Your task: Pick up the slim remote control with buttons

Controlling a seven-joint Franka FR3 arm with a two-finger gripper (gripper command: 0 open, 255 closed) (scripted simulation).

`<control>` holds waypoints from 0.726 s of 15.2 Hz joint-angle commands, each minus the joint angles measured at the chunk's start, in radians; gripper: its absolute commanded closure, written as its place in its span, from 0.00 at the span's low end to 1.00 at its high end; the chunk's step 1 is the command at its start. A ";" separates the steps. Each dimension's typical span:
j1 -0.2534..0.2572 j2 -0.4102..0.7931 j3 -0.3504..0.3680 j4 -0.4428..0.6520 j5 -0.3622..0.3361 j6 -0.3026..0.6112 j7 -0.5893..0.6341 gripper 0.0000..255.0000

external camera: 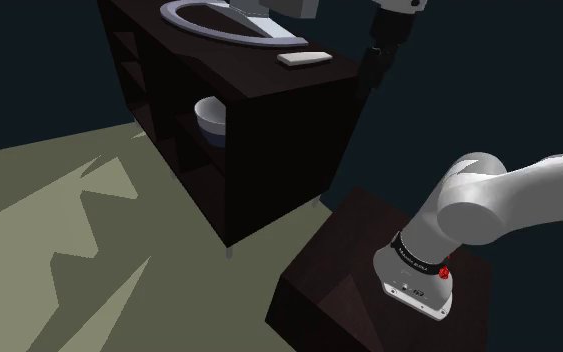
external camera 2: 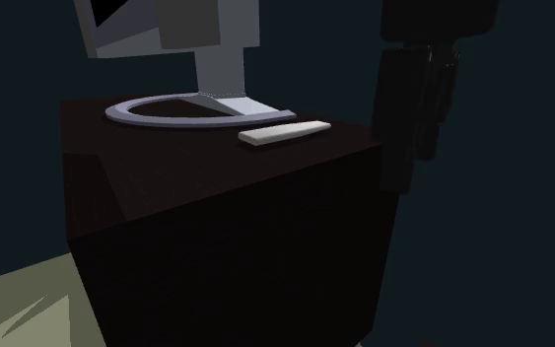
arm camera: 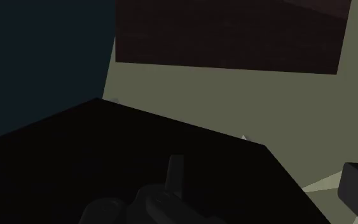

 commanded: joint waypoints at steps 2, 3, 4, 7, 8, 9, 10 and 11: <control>0.007 0.015 -0.030 0.010 -0.021 0.008 -0.064 0.00; 0.015 0.032 -0.061 0.022 -0.041 0.016 -0.127 0.00; 0.024 0.051 -0.091 0.037 -0.060 0.024 -0.190 0.00; 0.055 0.121 -0.178 0.092 -0.106 0.053 -0.378 0.00; 0.067 0.148 -0.207 0.114 -0.118 0.062 -0.441 0.00; 0.080 0.177 -0.235 0.138 -0.127 0.072 -0.503 0.00; 0.092 0.207 -0.263 0.164 -0.134 0.081 -0.566 0.00; 0.106 0.239 -0.289 0.192 -0.138 0.090 -0.629 0.00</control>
